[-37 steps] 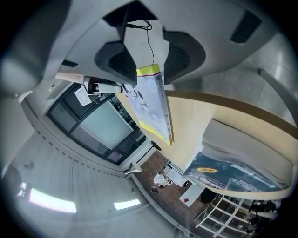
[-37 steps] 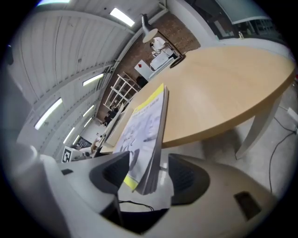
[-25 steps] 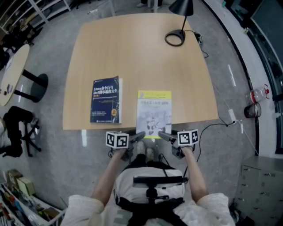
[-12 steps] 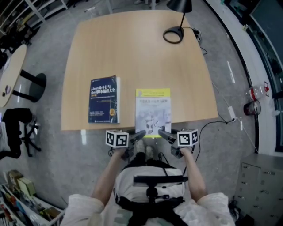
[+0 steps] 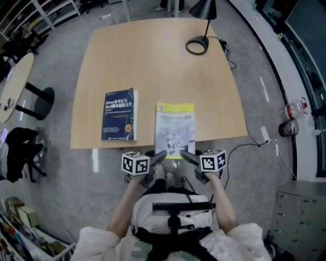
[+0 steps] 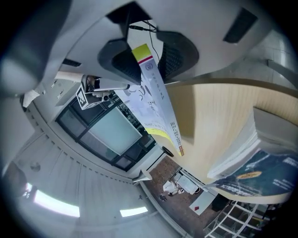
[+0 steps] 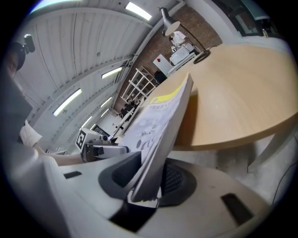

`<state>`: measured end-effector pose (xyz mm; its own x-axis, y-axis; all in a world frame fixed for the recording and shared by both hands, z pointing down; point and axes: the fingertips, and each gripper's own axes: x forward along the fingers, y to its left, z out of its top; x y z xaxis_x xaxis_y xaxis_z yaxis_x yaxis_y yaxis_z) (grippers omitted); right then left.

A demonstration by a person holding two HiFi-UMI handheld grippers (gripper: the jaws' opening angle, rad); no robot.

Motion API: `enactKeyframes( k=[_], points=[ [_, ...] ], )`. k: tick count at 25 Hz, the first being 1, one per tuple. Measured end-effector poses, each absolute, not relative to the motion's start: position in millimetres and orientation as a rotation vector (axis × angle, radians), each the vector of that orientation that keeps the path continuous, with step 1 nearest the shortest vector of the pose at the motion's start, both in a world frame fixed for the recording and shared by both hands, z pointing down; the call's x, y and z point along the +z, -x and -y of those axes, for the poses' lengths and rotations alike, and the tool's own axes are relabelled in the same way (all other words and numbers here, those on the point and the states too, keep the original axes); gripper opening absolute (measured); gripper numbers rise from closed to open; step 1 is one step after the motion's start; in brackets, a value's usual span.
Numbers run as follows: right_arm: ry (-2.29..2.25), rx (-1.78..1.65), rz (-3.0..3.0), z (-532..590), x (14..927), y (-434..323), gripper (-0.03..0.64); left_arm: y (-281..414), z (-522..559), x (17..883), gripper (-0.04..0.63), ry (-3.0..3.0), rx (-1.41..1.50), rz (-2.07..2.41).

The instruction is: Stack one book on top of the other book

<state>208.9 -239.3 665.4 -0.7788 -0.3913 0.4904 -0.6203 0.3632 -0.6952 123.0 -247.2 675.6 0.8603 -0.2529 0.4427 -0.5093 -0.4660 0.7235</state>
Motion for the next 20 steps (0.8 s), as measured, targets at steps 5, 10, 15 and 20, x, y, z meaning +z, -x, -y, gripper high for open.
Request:
enactKeyframes(
  k=[5, 10, 15, 20],
  points=[
    [-0.92, 1.249, 2.488, 246, 614, -209, 0.107, -124, 253, 631, 0.112, -2.196, 0.3, 0.613],
    [-0.917, 1.074, 2.602, 266, 551, -203, 0.109, -120, 274, 567, 0.112, -2.329, 0.245, 0.694],
    [-0.884, 0.961, 2.675, 268, 513, -195, 0.107, -112, 275, 530, 0.112, -2.411, 0.23, 0.771],
    [-0.839, 0.912, 2.694, 265, 503, -181, 0.109, -98, 271, 520, 0.112, -2.416, 0.214, 0.805]
  ],
)
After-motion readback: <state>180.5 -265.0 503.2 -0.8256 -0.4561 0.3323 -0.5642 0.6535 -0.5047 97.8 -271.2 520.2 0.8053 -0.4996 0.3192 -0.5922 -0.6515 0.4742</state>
